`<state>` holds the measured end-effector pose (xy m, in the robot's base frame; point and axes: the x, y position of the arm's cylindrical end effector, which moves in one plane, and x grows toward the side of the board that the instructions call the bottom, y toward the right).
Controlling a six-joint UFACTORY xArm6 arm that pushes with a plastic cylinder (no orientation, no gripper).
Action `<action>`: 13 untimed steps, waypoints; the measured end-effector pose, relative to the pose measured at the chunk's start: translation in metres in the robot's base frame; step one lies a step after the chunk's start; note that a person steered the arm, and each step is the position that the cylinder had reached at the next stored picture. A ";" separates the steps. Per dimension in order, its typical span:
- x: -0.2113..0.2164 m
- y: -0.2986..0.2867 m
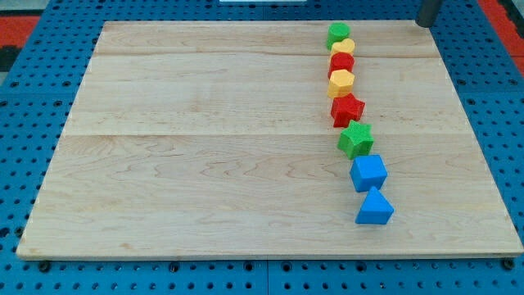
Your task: Push the red circle towards the center left
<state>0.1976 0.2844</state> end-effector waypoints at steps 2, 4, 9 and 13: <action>0.036 0.007; 0.104 -0.042; 0.116 -0.212; 0.155 -0.322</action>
<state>0.3528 -0.0375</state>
